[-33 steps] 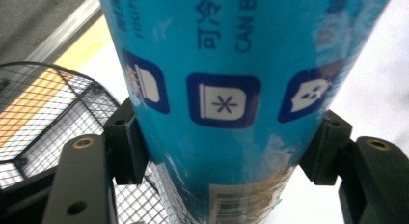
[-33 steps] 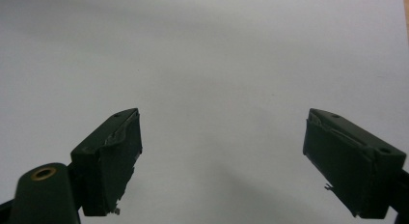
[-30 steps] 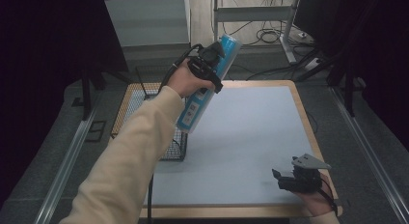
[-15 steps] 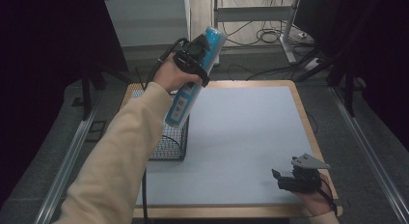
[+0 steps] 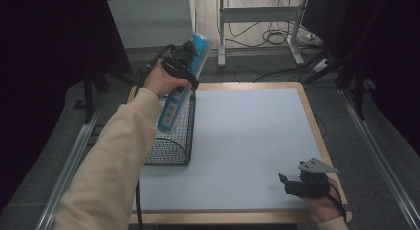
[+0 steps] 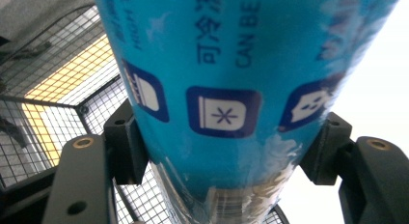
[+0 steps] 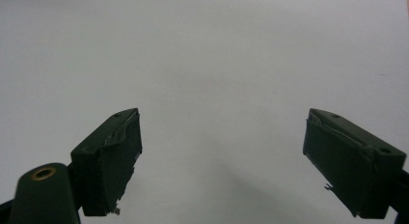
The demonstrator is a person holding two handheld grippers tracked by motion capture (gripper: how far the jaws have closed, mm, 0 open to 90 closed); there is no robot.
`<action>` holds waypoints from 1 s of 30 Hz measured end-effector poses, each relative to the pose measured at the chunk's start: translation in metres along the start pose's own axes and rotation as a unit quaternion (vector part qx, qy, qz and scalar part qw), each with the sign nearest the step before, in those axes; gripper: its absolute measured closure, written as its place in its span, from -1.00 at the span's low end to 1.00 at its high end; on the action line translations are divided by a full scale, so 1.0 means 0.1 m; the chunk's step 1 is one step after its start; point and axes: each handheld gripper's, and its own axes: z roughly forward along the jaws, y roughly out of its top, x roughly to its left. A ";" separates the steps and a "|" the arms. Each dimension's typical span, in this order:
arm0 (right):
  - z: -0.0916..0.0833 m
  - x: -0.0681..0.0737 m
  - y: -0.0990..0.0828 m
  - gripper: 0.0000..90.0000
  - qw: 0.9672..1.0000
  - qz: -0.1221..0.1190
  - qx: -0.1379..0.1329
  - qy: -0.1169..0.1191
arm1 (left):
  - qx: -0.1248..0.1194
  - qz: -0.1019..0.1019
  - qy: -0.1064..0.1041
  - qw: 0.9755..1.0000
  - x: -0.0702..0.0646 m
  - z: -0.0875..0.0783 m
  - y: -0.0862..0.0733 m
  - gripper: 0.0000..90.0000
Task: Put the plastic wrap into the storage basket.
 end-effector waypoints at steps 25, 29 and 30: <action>0.00 0.01 0.00 -0.69 1.000 -0.002 -0.006 0.000 | 0.034 -0.025 0.010 0.999 0.28 0.49 -0.22 -0.30; 0.00 0.01 0.00 -0.69 1.000 -0.002 -0.008 0.002 | 0.042 -0.029 0.011 0.999 0.31 0.59 -0.25 -0.30; 0.00 0.01 0.00 -0.69 1.000 -0.002 -0.008 0.001 | 0.043 -0.030 0.010 0.999 0.31 0.61 -0.25 -0.30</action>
